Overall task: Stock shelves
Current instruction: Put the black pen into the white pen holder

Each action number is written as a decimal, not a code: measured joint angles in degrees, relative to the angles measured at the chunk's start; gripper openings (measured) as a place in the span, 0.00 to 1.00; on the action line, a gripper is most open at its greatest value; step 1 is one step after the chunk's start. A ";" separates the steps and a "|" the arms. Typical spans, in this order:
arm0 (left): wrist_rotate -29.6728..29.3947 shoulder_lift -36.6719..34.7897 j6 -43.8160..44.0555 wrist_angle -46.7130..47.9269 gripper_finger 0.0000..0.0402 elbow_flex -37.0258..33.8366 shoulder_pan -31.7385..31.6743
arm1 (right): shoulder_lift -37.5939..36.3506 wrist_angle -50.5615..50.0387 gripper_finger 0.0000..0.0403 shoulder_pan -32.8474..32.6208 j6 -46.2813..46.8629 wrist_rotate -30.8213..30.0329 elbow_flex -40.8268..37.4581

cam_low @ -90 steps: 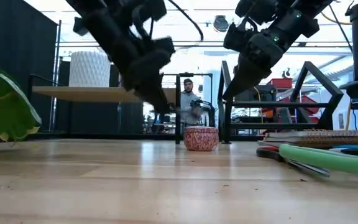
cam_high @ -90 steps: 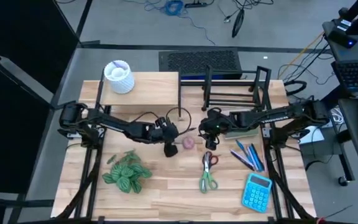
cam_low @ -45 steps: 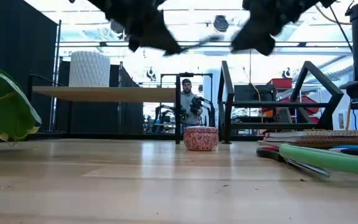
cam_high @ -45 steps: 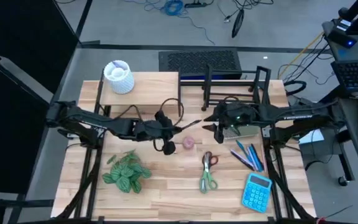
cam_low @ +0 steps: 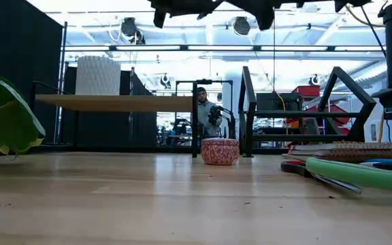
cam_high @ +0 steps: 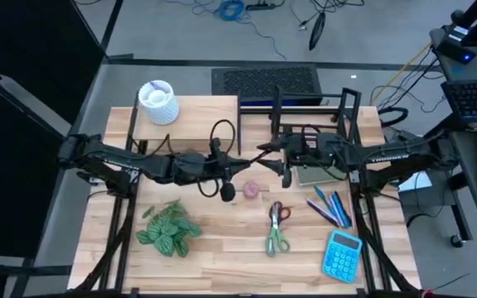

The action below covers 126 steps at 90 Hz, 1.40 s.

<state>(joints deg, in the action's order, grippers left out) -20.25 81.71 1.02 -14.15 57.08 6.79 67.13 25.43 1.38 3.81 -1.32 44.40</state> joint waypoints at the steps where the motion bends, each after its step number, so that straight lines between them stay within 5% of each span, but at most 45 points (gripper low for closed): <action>1: 0.00 0.00 -0.01 -0.12 0.00 0.00 0.00 | -0.04 0.11 0.44 -0.01 0.00 0.04 0.00; 21: -0.19 0.00 -0.29 -0.58 0.00 0.00 -0.02 | -0.28 0.14 0.35 0.01 0.04 0.15 -0.02; 46: 0.20 0.00 -0.57 -0.94 0.03 0.00 -0.04 | -0.99 -0.78 0.04 -0.02 -3.14 0.21 -0.02; 91: 10.83 5.04 1.66 4.25 0.46 5.78 -6.48 | -1.22 -12.60 0.03 2.76 -2.84 -0.05 -0.09; 111: 11.28 10.16 1.64 4.67 0.48 8.78 -7.15 | -1.22 -14.27 0.03 2.72 -3.04 0.24 -0.09; 126: 11.30 10.88 -0.13 4.22 0.39 10.12 -7.15 | -1.22 -14.45 0.03 2.67 -3.04 0.66 -0.09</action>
<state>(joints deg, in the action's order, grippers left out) -8.95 92.60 0.89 -9.92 67.20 -0.36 65.91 10.98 4.05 0.78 -0.66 44.31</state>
